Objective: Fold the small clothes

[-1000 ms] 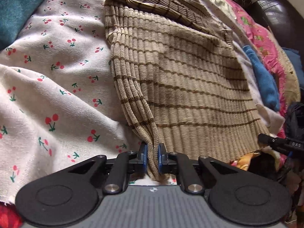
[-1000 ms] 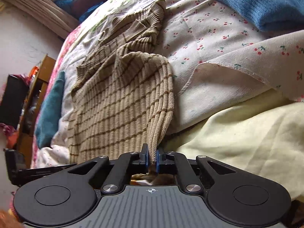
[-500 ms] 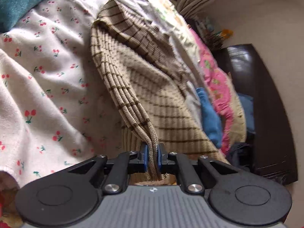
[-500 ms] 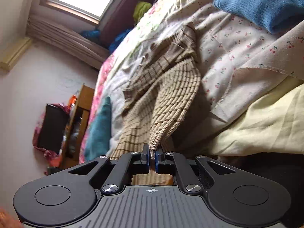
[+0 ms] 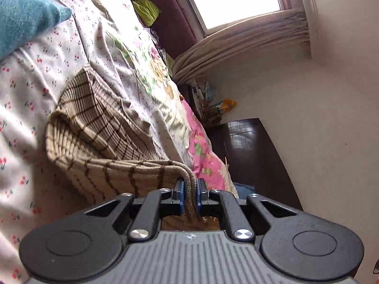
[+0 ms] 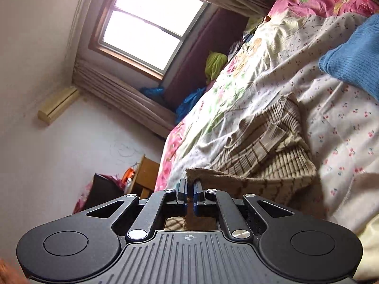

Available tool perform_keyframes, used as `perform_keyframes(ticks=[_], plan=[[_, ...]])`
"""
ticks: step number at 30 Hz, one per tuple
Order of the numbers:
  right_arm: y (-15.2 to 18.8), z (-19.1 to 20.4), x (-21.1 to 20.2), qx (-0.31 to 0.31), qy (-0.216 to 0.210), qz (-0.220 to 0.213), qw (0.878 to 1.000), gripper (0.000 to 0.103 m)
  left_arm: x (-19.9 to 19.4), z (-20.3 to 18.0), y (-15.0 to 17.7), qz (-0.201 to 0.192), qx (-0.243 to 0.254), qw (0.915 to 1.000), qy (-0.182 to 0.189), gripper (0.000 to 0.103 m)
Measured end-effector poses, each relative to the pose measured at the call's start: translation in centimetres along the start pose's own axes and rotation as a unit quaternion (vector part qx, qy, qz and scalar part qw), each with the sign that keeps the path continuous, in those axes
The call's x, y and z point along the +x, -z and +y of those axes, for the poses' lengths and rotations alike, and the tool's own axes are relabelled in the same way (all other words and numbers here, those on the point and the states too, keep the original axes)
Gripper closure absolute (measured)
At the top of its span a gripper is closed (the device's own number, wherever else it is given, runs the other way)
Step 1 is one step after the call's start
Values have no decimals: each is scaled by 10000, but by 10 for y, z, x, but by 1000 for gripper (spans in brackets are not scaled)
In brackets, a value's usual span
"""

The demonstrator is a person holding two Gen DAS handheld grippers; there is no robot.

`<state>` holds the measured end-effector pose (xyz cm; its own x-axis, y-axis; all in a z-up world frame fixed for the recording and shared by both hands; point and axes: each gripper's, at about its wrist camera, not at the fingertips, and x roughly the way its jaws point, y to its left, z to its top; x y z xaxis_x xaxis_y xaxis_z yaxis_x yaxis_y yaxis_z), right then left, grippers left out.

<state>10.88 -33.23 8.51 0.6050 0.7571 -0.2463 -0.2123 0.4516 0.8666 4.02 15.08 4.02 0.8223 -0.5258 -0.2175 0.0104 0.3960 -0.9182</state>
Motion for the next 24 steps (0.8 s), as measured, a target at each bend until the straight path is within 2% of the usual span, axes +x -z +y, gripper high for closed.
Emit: perform_keyframes(ticks=[6,9,11,14,16,18,20,21,22,24], plan=[[-61,-23,86,-121,402,-392,9983,98,50,30,-62,-397,137,9986,-322,82],[-83,-50,133,-22,849,-502,9951,98,80,61,-89,-478,-66,9969,-619,82],[-93,-73,162,53,1199,-548,9913,98,101,83,-103,-501,-167,9947,-883,82],[-98,-104,194,44,1713,-592,9834,98,128,106,-117,-488,-3,9897,-1347,82],[-97,-120,211,-79,1914,-492,9802,98,141,121,-120,-394,6,9863,-1604,82],[-93,-132,219,72,1977,-331,9797,93,145,132,-120,-360,-116,9827,-1810,82],[-89,-135,216,80,1895,-316,9813,93,140,137,-118,-345,-180,9847,-1699,77],[-87,-133,213,16,1878,-317,9817,93,136,137,-117,-378,-221,9853,-1652,69],[-85,-131,209,-96,1893,-327,9813,93,131,137,-117,-451,-266,9858,-1595,58],[-81,-122,202,-475,1995,-319,9782,93,123,133,-122,-638,-323,9861,-1498,44]])
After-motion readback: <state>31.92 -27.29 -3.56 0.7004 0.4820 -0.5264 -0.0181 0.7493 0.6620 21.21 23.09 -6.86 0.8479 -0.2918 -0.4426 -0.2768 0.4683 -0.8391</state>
